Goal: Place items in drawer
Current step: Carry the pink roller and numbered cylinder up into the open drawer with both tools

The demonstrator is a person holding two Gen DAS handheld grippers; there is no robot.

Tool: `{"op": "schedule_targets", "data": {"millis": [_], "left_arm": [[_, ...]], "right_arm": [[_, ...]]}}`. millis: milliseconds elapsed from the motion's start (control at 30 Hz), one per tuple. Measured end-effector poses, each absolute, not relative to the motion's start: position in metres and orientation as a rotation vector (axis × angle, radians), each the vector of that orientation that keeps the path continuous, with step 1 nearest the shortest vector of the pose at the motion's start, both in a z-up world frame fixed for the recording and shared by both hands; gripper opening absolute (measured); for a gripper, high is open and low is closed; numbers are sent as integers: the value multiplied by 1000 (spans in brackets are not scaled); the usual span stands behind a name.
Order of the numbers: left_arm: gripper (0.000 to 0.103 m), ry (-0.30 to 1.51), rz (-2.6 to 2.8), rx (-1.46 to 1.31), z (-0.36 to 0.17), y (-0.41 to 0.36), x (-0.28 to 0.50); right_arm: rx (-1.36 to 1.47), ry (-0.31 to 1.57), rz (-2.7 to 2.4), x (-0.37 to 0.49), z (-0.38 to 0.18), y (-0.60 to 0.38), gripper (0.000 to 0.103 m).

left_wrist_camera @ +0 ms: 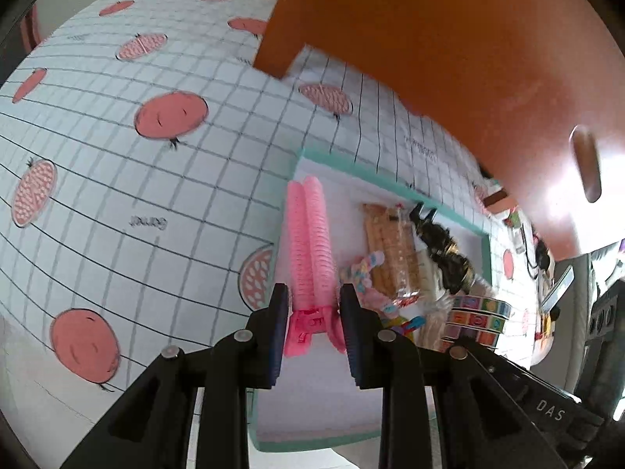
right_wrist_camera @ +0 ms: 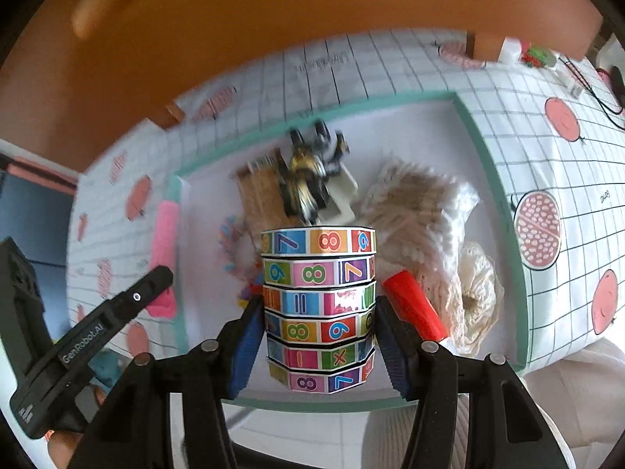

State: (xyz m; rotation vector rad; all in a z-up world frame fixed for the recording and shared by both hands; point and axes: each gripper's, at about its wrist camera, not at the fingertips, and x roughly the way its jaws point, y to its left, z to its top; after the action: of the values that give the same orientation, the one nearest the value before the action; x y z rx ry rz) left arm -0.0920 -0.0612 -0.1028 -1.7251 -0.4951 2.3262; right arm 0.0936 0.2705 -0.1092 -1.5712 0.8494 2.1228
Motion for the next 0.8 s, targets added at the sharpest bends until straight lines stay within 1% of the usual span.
{"op": "schedule_targets", "data": {"millis": [67,200,400,533,667,733,800], "left_arm": [[27,-510,2340,-1701,-95,-64,-93],[27,-580,2352,-1648,-79,-70,-95],[27,-579,2479,-1552,-43,-88,-90],[27,-639,2551,-1422,-14,-106,-85],[27,-623,2633,-1324,13,-113,-79],[27,-625,2673,-1227,35,-115,-71],[27,-587,2713,-1123,57,-113,-64]], "right_arm": [[-1541,881,2139,106,-98,275,58],[-1473,928,2130,96,-93,269,58],[-1402,925,2183,101,-62,265,58],[-1290,924,2258,109,-23,264,58],[-1184,885,2364,111,19,256,58],[-1133,852,2412,109,38,253,58],[-1082,824,2449,108,56,253,58]]}}
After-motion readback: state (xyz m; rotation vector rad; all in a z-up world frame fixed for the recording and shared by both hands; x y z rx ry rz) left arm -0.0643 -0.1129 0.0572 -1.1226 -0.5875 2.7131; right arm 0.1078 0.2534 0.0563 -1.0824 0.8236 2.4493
